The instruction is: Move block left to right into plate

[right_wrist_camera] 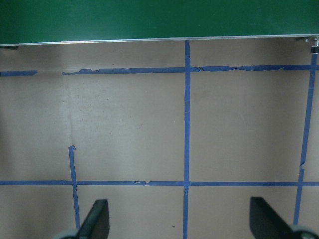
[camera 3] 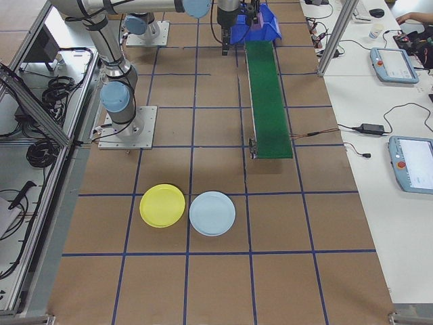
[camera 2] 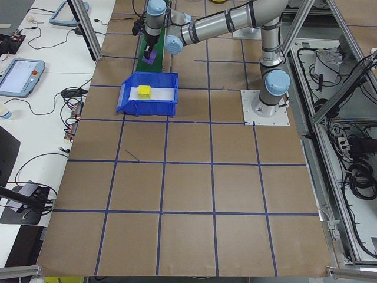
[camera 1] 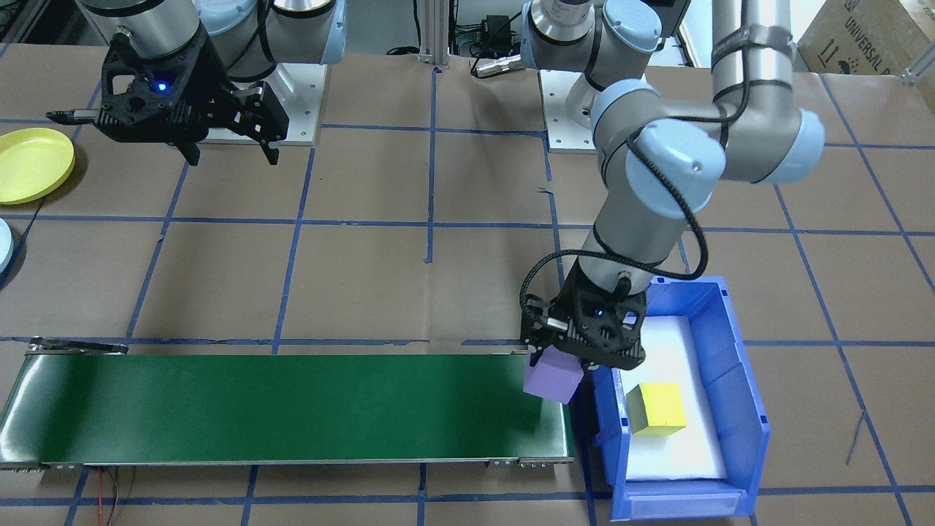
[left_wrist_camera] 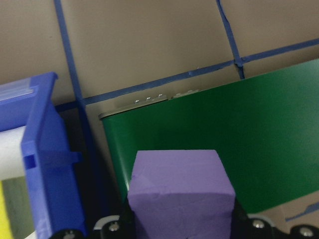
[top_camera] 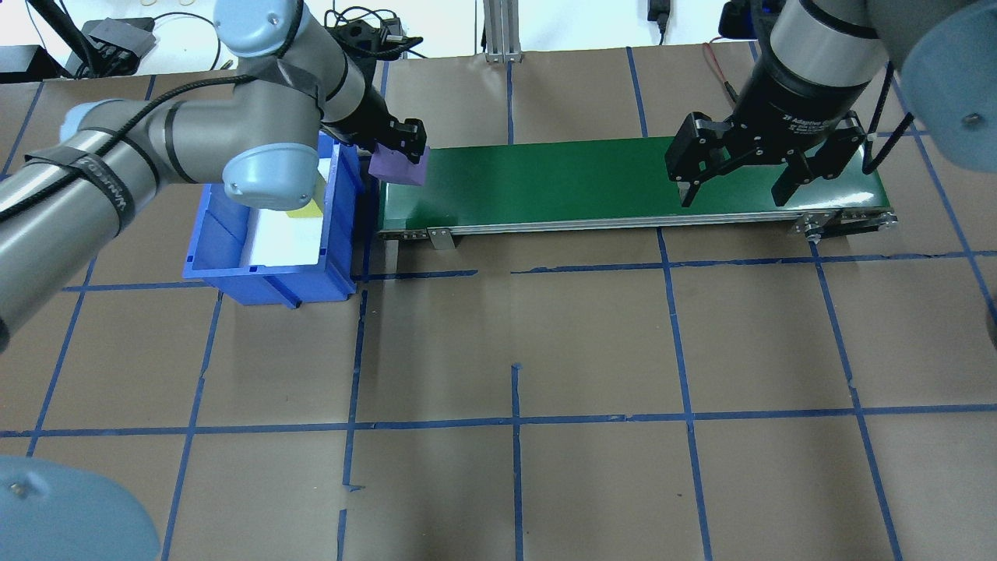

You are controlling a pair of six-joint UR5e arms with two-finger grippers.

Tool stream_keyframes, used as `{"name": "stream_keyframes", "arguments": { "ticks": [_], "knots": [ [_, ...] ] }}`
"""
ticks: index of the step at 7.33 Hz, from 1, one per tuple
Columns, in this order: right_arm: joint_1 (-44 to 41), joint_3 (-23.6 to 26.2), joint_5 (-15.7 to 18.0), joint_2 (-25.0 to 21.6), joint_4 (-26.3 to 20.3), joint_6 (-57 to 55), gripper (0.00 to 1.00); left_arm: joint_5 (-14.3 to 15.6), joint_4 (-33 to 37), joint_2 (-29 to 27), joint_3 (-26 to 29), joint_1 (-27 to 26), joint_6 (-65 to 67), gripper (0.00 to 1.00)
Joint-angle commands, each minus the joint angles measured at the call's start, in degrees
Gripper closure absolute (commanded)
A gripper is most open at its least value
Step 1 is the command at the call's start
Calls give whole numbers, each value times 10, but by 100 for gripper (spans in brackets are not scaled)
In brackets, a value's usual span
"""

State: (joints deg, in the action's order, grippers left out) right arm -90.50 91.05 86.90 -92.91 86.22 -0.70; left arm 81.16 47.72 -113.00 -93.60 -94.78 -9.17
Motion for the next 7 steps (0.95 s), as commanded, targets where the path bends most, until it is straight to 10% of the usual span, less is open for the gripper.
{"name": "stream_keyframes", "arguments": {
  "ticks": [1, 2, 3, 7],
  "knots": [
    [0, 0, 0, -1, 0, 0, 0, -2, -25, -37, 2, -6, 5, 76],
    [0, 0, 0, -1, 0, 0, 0, -1, -27, -42, 2, -6, 5, 66],
    [0, 0, 1, -1, 0, 0, 0, 0, -23, -42, 8, -6, 16, 1],
    [1, 0, 1, 0, -1, 0, 0, 74, 81, 10, 55, 15, 24, 0]
  ]
}}
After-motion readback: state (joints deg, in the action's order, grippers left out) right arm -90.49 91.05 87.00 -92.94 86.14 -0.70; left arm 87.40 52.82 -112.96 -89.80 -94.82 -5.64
